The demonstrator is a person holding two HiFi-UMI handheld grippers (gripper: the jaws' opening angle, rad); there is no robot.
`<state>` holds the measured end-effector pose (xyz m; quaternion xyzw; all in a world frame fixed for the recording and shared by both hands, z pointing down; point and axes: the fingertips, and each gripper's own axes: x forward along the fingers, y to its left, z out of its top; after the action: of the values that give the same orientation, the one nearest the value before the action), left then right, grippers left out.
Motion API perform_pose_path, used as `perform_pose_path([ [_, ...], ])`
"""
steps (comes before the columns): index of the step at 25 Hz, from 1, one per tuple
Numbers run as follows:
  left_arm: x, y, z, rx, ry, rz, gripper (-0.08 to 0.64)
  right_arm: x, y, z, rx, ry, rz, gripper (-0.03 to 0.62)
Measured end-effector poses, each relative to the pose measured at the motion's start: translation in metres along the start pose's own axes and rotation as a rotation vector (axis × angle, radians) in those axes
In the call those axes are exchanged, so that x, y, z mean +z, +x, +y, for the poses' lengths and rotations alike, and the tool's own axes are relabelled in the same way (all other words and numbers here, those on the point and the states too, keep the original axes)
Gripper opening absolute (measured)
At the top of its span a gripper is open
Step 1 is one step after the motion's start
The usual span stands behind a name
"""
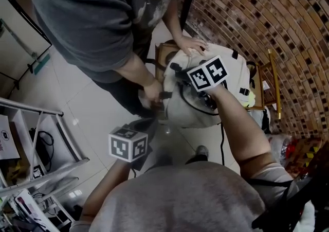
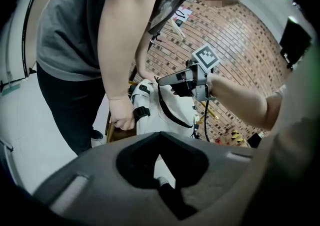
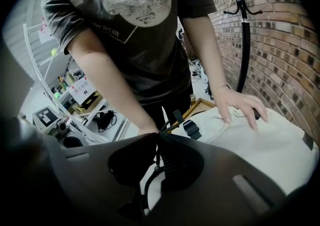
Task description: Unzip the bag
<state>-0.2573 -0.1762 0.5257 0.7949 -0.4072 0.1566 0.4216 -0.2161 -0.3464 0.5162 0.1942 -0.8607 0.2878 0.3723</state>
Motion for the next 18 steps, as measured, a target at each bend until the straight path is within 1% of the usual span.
perform_pose_path([
  [9,-0.004,-0.004,0.0,0.01,-0.013,-0.007,0.0,0.01,-0.01,-0.029,-0.066,0.078,-0.069,0.023],
  [12,-0.005,-0.005,0.002,0.011,-0.017,-0.01,0.002,0.01,-0.012,-0.035,-0.072,0.095,-0.077,0.023],
  [15,-0.006,-0.004,0.0,0.006,-0.017,-0.009,0.001,0.006,-0.01,-0.031,-0.072,0.087,-0.068,0.03],
  [18,-0.006,-0.002,-0.002,-0.013,-0.015,-0.016,0.001,-0.001,-0.01,-0.027,-0.104,0.059,-0.042,0.051],
])
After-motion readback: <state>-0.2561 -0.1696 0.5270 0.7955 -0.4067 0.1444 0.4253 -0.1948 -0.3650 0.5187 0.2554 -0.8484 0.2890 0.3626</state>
